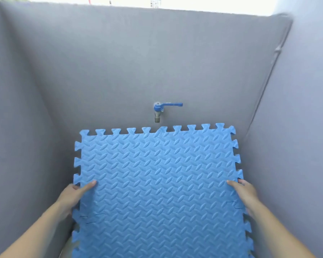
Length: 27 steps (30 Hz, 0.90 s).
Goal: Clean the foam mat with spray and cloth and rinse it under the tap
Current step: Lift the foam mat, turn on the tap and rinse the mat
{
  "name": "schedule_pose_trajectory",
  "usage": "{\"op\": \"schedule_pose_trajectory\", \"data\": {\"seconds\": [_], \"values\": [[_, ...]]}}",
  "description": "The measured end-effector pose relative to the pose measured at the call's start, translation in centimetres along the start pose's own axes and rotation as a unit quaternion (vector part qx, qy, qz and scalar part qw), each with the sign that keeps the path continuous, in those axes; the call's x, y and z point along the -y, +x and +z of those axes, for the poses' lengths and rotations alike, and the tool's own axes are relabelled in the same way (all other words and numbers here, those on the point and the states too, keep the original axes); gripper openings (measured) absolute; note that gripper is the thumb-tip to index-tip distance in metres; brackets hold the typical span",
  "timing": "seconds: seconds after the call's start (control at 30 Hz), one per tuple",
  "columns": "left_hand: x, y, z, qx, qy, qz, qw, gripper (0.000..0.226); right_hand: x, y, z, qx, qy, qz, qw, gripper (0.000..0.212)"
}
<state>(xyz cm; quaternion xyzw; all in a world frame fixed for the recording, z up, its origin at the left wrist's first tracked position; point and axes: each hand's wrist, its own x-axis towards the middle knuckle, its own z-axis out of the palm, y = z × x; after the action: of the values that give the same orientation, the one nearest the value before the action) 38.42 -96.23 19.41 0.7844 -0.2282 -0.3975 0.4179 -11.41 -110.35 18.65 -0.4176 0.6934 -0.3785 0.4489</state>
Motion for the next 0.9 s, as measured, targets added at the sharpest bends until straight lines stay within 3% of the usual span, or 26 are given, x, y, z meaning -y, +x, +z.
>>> {"op": "schedule_pose_trajectory", "data": {"seconds": [0.07,0.1,0.2,0.27,0.3,0.37,0.43,0.57,0.7,0.8,0.9], "values": [[-1.3,-0.4,-0.2,0.014,-0.051,0.029,0.998,0.025,2.1,0.3,0.7,-0.010,-0.019,0.002,1.000,0.019],[-1.5,-0.4,-0.2,0.015,-0.071,0.031,0.997,0.028,3.0,0.3,1.4,-0.021,-0.042,0.010,0.999,0.025],[-1.2,0.2,-0.6,0.023,-0.107,0.030,0.994,0.051,5.9,1.0,4.6,-0.082,-0.129,-0.015,0.988,0.071],[0.6,2.9,-0.9,0.014,-0.113,0.029,0.993,0.078,10.9,-2.1,7.5,-0.084,-0.144,-0.127,0.978,0.064],[0.8,3.5,-0.8,0.013,-0.117,0.031,0.993,0.081,13.7,-3.8,8.9,-0.061,-0.150,-0.203,0.966,0.059],[-0.8,1.3,-0.4,0.003,-0.120,0.046,0.992,0.064,19.4,-6.4,11.7,-0.015,-0.184,-0.341,0.922,0.066],[-1.6,-0.1,-0.3,-0.021,-0.110,0.057,0.992,0.059,23.8,-7.6,14.0,0.014,-0.259,-0.423,0.868,0.074],[-2.2,-1.1,-1.1,-0.024,-0.099,0.082,0.991,0.059,26.8,-7.1,15.2,0.002,-0.474,-0.381,0.794,0.062],[-2.1,-1.2,-1.3,-0.036,-0.099,0.103,0.989,0.053,25.9,-7.3,15.9,-0.057,-0.523,-0.389,0.756,0.056],[-1.6,-1.4,-1.2,-0.052,-0.094,0.098,0.989,0.054,25.6,-7.2,15.5,-0.041,-0.521,-0.386,0.760,0.063],[-2.2,-1.5,-1.7,-0.061,-0.026,0.110,0.992,0.057,25.3,-6.5,15.0,-0.032,-0.481,-0.401,0.779,0.054]]}}
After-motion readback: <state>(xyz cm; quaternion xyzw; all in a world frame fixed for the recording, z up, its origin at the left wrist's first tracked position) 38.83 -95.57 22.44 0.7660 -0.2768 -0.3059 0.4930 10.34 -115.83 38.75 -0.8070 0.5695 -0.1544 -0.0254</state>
